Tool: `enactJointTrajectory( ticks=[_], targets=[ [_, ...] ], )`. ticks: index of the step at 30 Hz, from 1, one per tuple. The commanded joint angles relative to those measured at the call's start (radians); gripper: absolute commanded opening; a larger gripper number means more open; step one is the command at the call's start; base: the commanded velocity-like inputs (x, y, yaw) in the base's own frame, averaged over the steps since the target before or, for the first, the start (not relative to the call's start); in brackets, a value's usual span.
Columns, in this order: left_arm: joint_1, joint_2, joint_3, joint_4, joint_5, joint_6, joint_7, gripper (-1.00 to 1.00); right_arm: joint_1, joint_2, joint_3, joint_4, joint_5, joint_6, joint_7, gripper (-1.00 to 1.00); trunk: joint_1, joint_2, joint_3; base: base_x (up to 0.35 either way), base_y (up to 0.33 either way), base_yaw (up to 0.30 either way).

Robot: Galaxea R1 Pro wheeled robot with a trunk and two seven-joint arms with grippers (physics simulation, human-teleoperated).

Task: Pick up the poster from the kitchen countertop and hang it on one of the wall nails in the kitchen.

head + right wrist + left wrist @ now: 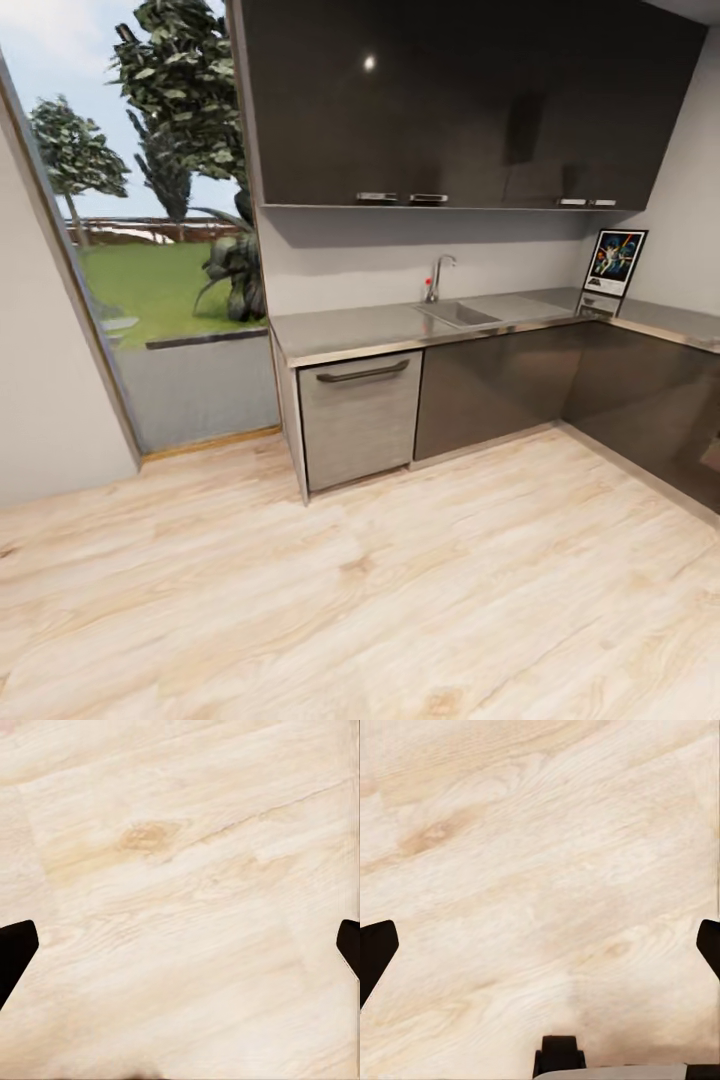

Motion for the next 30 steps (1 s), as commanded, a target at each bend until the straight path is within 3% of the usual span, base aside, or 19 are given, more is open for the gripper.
enactJointTrajectory(
  ticks=[1,17,30],
  targets=[
    [0.000,0.000,-0.001,0.000,0.000,-0.003,0.000,1.00,-0.001,0.000,0.000,0.001,0.000,-0.003,0.000,1.00,0.001,0.000,-0.001,0.329,-0.006,-0.295],
    [0.000,0.000,0.000,0.000,0.000,-0.003,0.000,1.00,-0.001,0.000,0.000,0.001,0.000,-0.003,0.000,1.00,0.001,0.000,-0.001,0.330,-0.001,-0.298],
    [0.000,0.000,0.001,0.000,0.000,-0.003,0.000,1.00,-0.001,0.000,0.001,0.001,-0.001,-0.004,0.000,1.00,0.001,0.000,-0.001,0.330,0.000,-0.041]
  ],
)
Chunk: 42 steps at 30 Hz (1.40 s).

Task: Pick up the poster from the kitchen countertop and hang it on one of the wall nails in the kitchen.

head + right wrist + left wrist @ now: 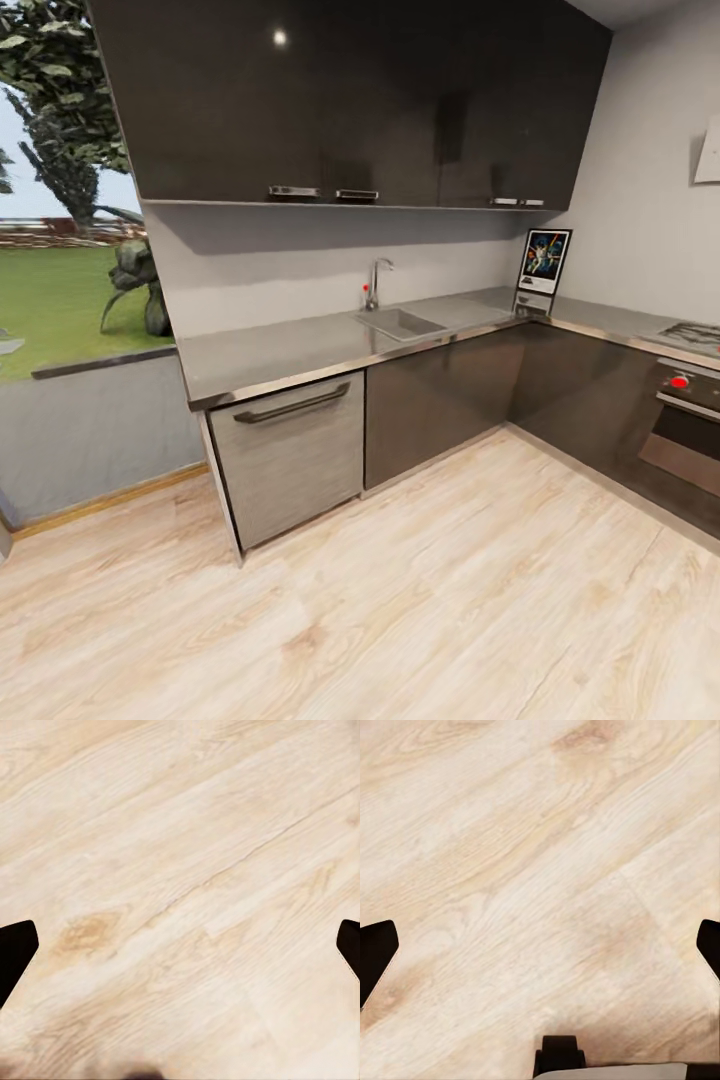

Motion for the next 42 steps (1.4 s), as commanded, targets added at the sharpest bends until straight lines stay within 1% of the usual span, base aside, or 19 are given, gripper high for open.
enactJointTrajectory(
  ticks=[1,7,12,42],
  targets=[
    [-0.001,0.000,0.000,0.001,0.000,-0.003,0.000,1.00,-0.001,0.000,0.000,0.001,0.001,-0.004,0.000,1.00,0.001,0.000,-0.001,0.330,0.000,-0.002],
    [-0.001,0.000,0.000,0.000,0.000,-0.003,0.000,1.00,-0.001,0.000,0.001,0.002,0.001,-0.004,0.000,1.00,0.001,0.000,-0.001,0.331,-0.011,-0.014],
    [-0.001,0.000,0.001,0.000,0.000,-0.003,0.000,1.00,-0.001,0.000,0.001,0.002,0.001,-0.004,0.000,1.00,0.001,0.000,-0.001,0.330,-0.071,-0.152],
    [0.000,0.000,0.001,0.000,-0.001,-0.003,0.000,1.00,-0.001,0.000,0.001,0.004,0.001,-0.004,0.000,1.00,0.001,0.000,-0.001,0.329,-0.127,-0.293]
  ],
)
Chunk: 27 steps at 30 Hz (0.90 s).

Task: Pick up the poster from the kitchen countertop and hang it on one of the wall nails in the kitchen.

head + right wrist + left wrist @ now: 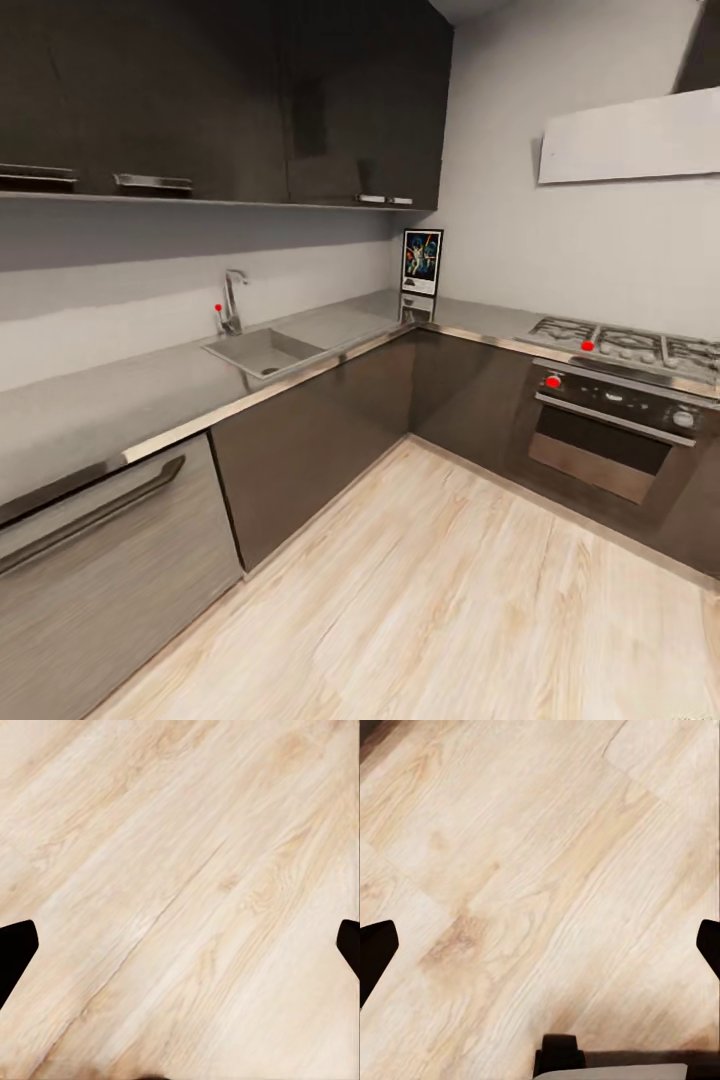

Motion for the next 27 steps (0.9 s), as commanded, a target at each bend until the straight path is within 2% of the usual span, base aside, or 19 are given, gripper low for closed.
enactJointTrajectory(
  ticks=[1,14,27],
  targets=[
    [0.000,0.000,0.000,0.000,0.000,-0.003,0.000,1.00,-0.001,0.000,0.000,0.001,0.000,-0.003,0.000,1.00,0.001,0.000,-0.001,0.328,-0.136,-0.300],
    [0.000,0.002,0.001,0.000,0.000,-0.004,0.000,1.00,-0.001,0.000,0.000,0.001,0.000,-0.003,0.000,1.00,0.001,0.000,-0.001,0.329,-0.090,-0.279],
    [0.000,0.002,0.001,0.000,0.000,-0.004,0.000,1.00,-0.001,-0.001,0.000,0.001,0.000,-0.003,0.000,1.00,0.001,0.000,-0.001,0.329,-0.001,-0.008]
  ],
)
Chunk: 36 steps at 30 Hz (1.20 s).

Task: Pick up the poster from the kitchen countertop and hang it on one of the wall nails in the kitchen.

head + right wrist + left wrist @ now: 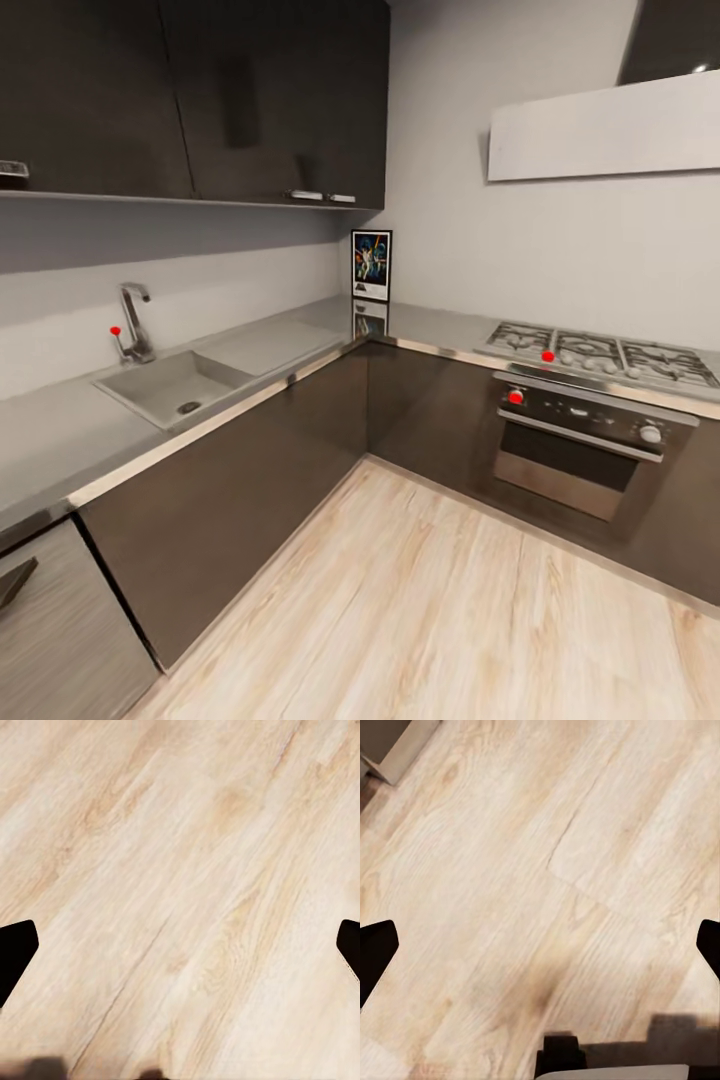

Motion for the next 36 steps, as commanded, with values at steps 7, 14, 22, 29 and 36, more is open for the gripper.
enactJointTrajectory(
  ticks=[7,14,22,29,36],
  targets=[
    [-0.001,0.000,0.000,0.001,0.000,-0.003,0.000,1.00,-0.001,0.001,0.002,0.001,0.000,-0.003,0.000,1.00,0.001,0.000,-0.001,0.329,-0.003,0.000],
    [-0.001,0.000,0.000,0.001,0.000,-0.003,0.000,1.00,-0.001,0.001,0.002,0.001,0.000,-0.003,0.000,1.00,0.001,0.000,-0.001,0.329,-0.068,0.000],
    [-0.001,0.000,0.000,0.001,0.000,-0.003,0.000,1.00,-0.001,0.001,0.002,0.001,0.000,-0.003,0.000,1.00,0.001,0.000,-0.001,0.329,-0.123,0.000],
    [-0.001,0.000,0.001,0.001,0.000,-0.003,0.000,1.00,-0.001,0.001,0.002,0.001,0.000,-0.003,0.000,1.00,0.001,0.000,-0.001,0.329,-0.098,0.000],
    [-0.001,0.000,0.001,0.001,0.000,-0.003,0.000,1.00,-0.001,0.002,0.002,0.001,0.001,-0.003,0.000,1.00,0.001,0.000,-0.001,0.329,-0.012,0.000]
  ],
)
